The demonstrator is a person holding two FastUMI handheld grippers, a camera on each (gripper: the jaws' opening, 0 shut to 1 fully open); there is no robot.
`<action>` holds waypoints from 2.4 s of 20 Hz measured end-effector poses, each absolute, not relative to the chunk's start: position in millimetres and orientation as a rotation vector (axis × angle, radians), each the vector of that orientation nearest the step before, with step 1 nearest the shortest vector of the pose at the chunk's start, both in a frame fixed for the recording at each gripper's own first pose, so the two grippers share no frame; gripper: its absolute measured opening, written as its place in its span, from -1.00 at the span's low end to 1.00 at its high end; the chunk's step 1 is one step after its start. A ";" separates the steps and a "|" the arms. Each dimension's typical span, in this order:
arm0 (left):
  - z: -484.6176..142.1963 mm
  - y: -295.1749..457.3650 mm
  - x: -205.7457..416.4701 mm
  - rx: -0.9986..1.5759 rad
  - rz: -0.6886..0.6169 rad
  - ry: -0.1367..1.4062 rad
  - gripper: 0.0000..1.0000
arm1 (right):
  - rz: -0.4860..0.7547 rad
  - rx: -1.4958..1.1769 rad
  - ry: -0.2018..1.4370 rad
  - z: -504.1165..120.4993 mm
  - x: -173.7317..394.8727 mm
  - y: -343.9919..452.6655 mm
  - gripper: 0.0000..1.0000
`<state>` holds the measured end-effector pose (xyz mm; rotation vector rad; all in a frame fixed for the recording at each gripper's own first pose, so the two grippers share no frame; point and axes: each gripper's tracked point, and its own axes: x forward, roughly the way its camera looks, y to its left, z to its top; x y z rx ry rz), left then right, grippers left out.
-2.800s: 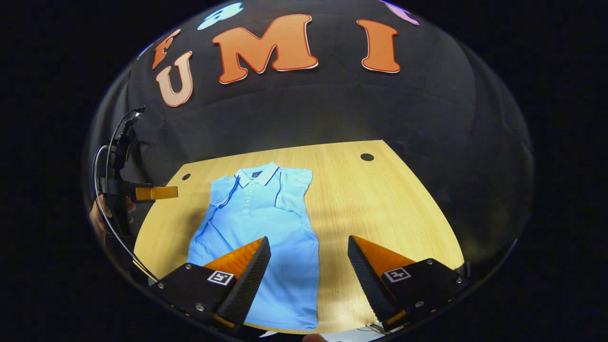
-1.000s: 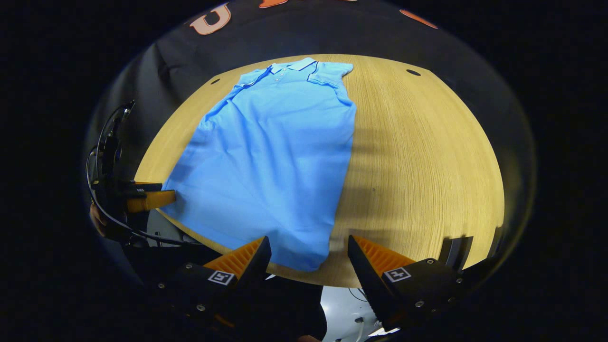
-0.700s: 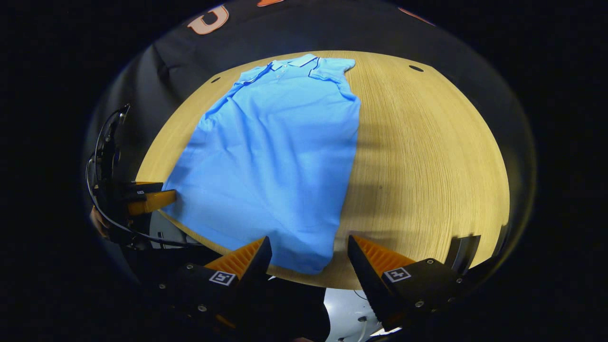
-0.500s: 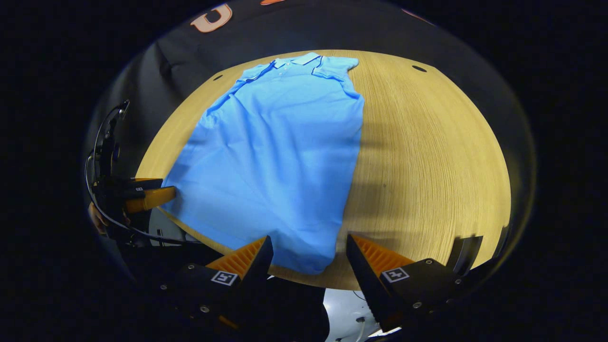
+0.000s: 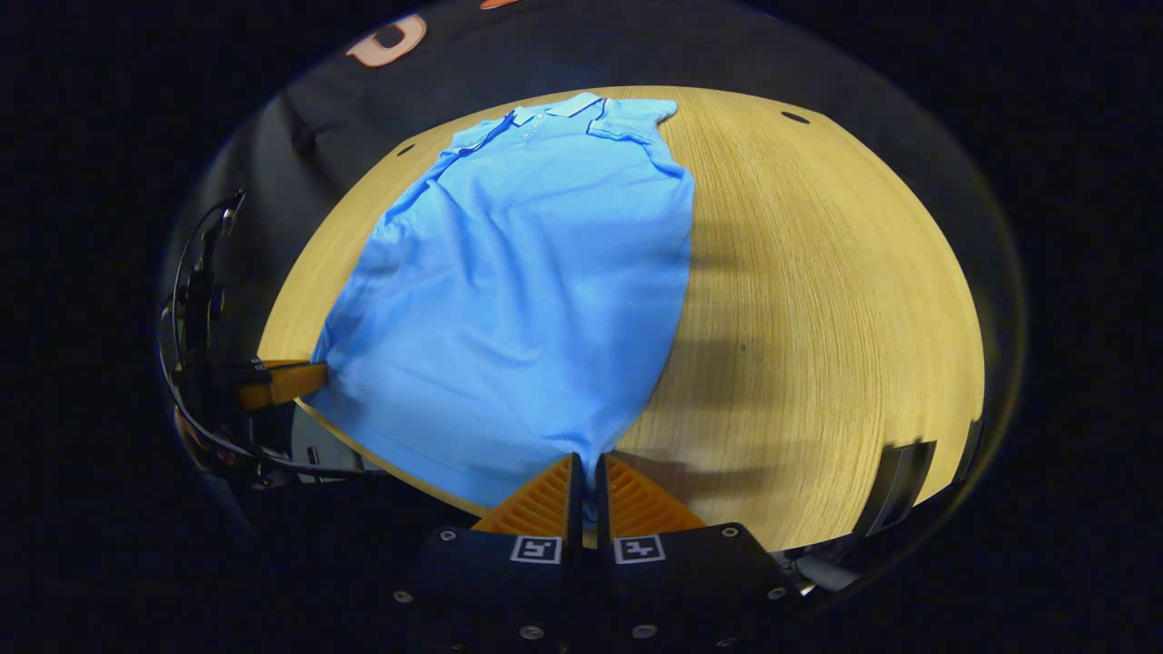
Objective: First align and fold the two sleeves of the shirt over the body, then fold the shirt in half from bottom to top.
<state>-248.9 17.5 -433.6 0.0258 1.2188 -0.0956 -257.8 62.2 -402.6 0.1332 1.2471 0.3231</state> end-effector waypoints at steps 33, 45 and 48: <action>-255.5 7.9 19.5 -0.118 -0.191 0.750 -0.92 | 0.317 0.359 0.793 -240.8 -19.5 67.5 -0.99; -229.2 32.1 150.8 -0.180 -0.173 0.690 -0.91 | 0.293 0.335 0.725 -218.1 95.4 78.4 -0.99; -244.9 33.5 183.7 -0.172 -0.177 0.712 -0.91 | 0.254 0.357 0.741 -230.4 125.6 77.7 -0.99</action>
